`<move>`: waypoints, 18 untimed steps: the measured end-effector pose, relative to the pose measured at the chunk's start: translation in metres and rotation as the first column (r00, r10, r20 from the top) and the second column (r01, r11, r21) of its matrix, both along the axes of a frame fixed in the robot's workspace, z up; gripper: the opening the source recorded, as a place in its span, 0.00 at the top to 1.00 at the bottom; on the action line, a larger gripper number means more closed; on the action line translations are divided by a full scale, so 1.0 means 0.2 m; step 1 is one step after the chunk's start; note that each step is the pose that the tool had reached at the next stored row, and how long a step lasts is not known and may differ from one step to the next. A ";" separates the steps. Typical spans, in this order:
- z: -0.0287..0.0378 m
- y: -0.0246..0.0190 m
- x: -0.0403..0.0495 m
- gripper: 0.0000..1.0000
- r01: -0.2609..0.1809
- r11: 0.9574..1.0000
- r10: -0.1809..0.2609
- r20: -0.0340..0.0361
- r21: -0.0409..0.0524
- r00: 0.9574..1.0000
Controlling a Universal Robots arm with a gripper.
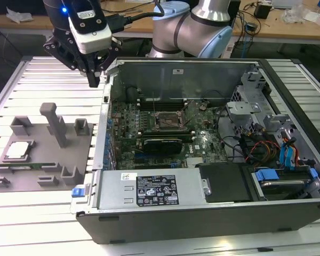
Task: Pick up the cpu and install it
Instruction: 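Reach for the cpu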
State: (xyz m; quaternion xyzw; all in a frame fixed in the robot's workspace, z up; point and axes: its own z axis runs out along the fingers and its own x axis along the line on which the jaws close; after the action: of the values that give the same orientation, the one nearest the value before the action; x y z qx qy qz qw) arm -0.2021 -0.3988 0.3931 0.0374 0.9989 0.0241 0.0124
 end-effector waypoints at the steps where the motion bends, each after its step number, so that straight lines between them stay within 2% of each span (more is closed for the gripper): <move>1: -0.002 0.000 -0.016 0.89 0.000 1.000 0.000 0.000 0.001 1.000; 14: -0.027 0.000 -0.161 0.89 0.000 1.000 0.000 0.000 0.002 1.000; 18: -0.042 0.000 -0.239 0.89 0.000 1.000 0.000 0.000 0.002 1.000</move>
State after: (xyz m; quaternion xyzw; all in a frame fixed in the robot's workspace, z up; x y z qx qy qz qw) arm -0.2498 -0.3988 0.3847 0.0374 0.9989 0.0253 0.0124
